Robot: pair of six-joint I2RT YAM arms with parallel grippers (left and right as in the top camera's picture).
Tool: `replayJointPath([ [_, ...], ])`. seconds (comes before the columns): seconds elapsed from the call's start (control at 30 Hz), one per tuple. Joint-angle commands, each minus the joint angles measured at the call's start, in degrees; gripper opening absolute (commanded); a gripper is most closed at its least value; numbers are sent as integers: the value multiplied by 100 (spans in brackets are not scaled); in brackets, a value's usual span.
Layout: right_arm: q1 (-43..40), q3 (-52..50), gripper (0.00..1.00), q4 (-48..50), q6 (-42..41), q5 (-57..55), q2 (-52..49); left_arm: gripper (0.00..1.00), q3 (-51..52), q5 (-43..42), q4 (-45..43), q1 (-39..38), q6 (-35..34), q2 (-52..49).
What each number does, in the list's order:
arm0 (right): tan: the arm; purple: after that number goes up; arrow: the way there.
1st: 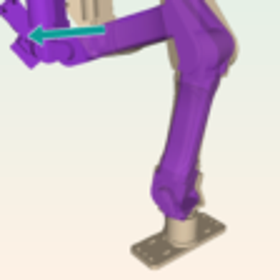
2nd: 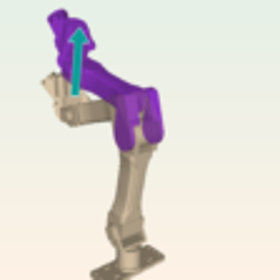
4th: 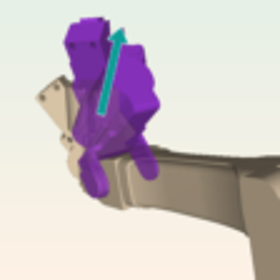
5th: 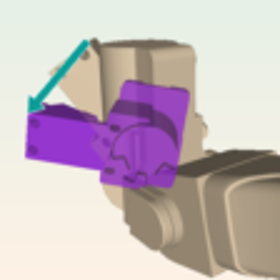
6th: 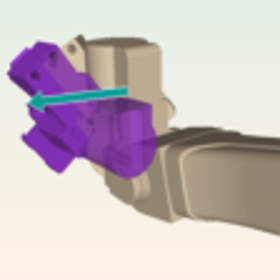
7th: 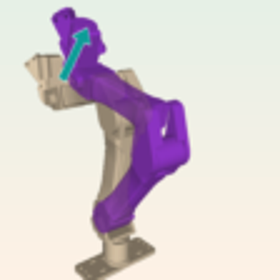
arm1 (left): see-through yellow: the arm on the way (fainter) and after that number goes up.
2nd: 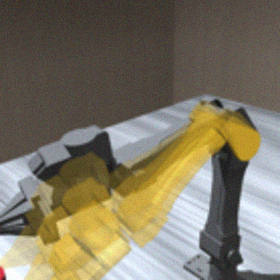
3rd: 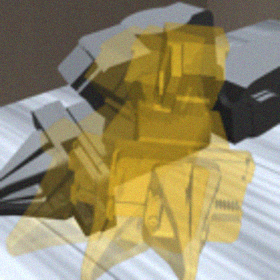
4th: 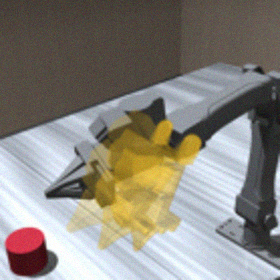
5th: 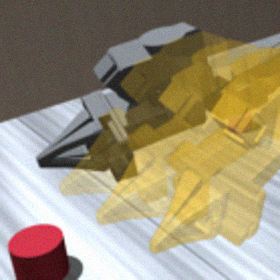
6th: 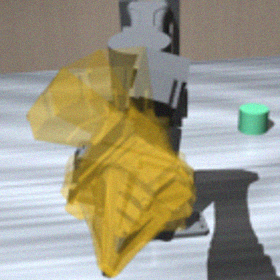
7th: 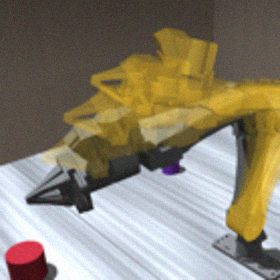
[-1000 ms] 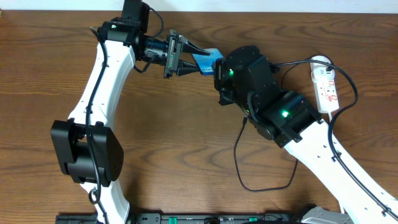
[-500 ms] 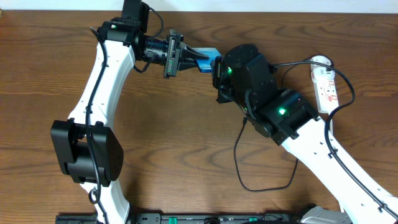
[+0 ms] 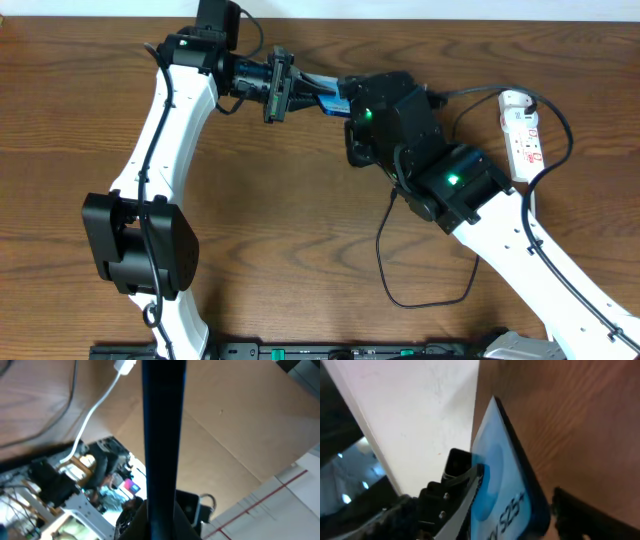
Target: Plug charger to phone and switch on socket
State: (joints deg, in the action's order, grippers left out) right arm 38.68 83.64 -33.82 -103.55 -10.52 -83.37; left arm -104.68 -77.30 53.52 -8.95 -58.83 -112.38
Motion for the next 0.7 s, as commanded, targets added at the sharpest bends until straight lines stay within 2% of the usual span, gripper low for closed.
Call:
replayJointPath([
  [0.0,-229,101,90,-11,1449,-153,195,7,-66,264,-144,15,245,170],
  [0.1,-575,101,90,-9,2594,70,400,7,-66,516,-249,17,638,170],
  [0.17,-914,101,97,-57,3633,459,540,7,-66,763,-247,28,918,170],
  [0.27,-1469,101,99,-282,4868,1252,667,7,-66,1058,-245,55,1340,170],
  [0.4,-2129,101,99,-1193,6118,1703,645,7,-66,1290,-245,52,1762,170],
  [0.47,-2452,94,99,-2055,6513,1211,476,7,-66,1360,-245,52,2179,170],
  [0.53,-2573,94,99,-2597,6507,879,275,8,-66,1399,-243,52,2476,170],
  [0.67,-2509,90,99,-3346,6509,1010,-317,7,-55,1493,-232,52,2712,170],
])
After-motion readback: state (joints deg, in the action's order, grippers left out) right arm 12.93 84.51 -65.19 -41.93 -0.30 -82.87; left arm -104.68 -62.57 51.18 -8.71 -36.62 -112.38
